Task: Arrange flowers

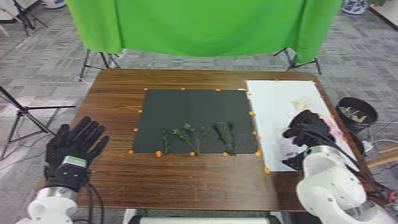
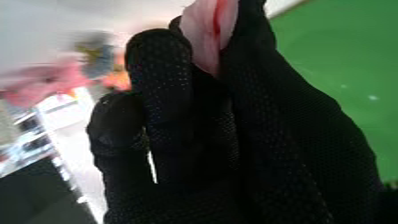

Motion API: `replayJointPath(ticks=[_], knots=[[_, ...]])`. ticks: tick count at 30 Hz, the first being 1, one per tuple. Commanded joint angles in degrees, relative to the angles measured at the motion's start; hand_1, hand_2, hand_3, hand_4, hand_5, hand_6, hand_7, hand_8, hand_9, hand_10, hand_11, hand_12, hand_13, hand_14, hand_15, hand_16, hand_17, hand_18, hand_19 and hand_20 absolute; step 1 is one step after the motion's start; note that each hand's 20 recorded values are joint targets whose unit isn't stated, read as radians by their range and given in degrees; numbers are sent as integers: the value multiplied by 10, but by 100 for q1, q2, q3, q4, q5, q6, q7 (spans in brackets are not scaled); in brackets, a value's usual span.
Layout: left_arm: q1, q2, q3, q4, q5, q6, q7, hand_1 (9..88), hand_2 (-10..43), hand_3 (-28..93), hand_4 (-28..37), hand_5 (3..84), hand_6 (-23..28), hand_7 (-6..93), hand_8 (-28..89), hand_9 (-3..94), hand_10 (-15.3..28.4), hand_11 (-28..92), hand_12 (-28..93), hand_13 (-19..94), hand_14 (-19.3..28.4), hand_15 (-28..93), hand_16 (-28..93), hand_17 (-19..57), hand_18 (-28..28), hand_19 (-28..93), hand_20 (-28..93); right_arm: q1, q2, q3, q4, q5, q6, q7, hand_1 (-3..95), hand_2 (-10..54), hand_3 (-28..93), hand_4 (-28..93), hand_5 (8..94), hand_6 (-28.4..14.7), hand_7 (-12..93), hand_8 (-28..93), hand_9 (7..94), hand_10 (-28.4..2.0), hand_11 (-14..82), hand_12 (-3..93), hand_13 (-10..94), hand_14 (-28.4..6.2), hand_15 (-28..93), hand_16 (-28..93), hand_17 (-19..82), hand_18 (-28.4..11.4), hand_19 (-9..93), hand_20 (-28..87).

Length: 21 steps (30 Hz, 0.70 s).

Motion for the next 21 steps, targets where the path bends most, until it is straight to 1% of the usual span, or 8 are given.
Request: replayJointPath(ticks=[1, 3, 7, 8, 10, 14, 16, 21], knots=[[146, 76, -221, 19, 14, -62, 98, 291, 182, 703, -283, 454, 95, 185, -99, 394, 166, 237, 113, 279, 162, 426, -95, -68, 148, 431, 88, 801, -226, -418, -259, 1053, -173, -1035, 612, -95, 699, -283, 796, 12, 273, 54, 907, -81, 73, 386, 786, -61, 453, 416, 395, -216, 870, 372], [314, 119, -346, -34, -55, -35, 222, 290, 182, 703, -283, 455, 96, 183, -99, 394, 167, 238, 114, 279, 162, 425, -95, -68, 148, 431, 88, 1250, -439, -576, -150, 1705, -436, -1416, 611, -95, 700, -283, 794, 11, 275, 54, 905, -80, 73, 389, 778, -58, 456, 424, 392, -214, 870, 375], [383, 157, -466, -41, -83, -8, 287, 291, 182, 702, -283, 455, 95, 183, -99, 395, 167, 236, 112, 280, 163, 426, -94, -68, 148, 431, 88, 2128, -740, -1338, 92, 1764, -697, -1660, 610, -95, 701, -283, 783, 12, 285, 55, 898, -80, 75, 393, 768, -55, 459, 429, 386, -210, 868, 379], [362, 140, -481, -28, -46, 3, 242, 291, 182, 702, -283, 455, 95, 183, -98, 395, 167, 235, 112, 280, 162, 425, -95, -68, 148, 430, 88, 2321, -804, -1549, 182, 1758, -791, -1761, 610, -95, 701, -283, 781, 12, 287, 55, 897, -80, 75, 394, 767, -55, 460, 430, 385, -210, 867, 379], [368, 143, -442, -31, -142, 29, 321, 291, 182, 702, -283, 455, 95, 183, -98, 395, 167, 235, 112, 280, 162, 425, -95, -68, 148, 430, 88, 2714, -981, -1972, 463, 1852, -964, -2051, 608, -95, 703, -283, 779, 12, 291, 54, 894, -79, 76, 395, 765, -55, 462, 431, 383, -208, 866, 381], [335, 121, -360, -39, -247, 20, 293, 290, 182, 702, -283, 455, 95, 183, -98, 396, 167, 235, 112, 282, 162, 424, -95, -68, 148, 430, 88, 3413, -1364, -2888, 948, 1632, -1063, -2154, 606, -95, 705, -283, 773, 13, 300, 52, 893, -79, 77, 393, 762, -54, 464, 431, 382, -208, 864, 384], [221, 179, -278, -4, -255, 7, 345, 290, 182, 703, -283, 456, 94, 183, -98, 396, 167, 234, 112, 282, 162, 424, -96, -68, 148, 430, 88, 3753, -1508, -3309, 1156, 1429, -1013, -2299, 606, -95, 705, -283, 773, 13, 302, 48, 893, -79, 78, 393, 762, -55, 464, 430, 382, -208, 863, 385], [31, 299, -170, 41, -237, -4, 340, 290, 183, 702, -283, 456, 95, 182, -98, 397, 167, 235, 113, 282, 162, 422, -95, -68, 148, 430, 88, 4106, -1947, -3913, 1685, 779, -1071, -2324, 607, -95, 705, -283, 764, 15, 311, 33, 882, -79, 78, 395, 753, -51, 448, 443, 378, -208, 852, 387]])
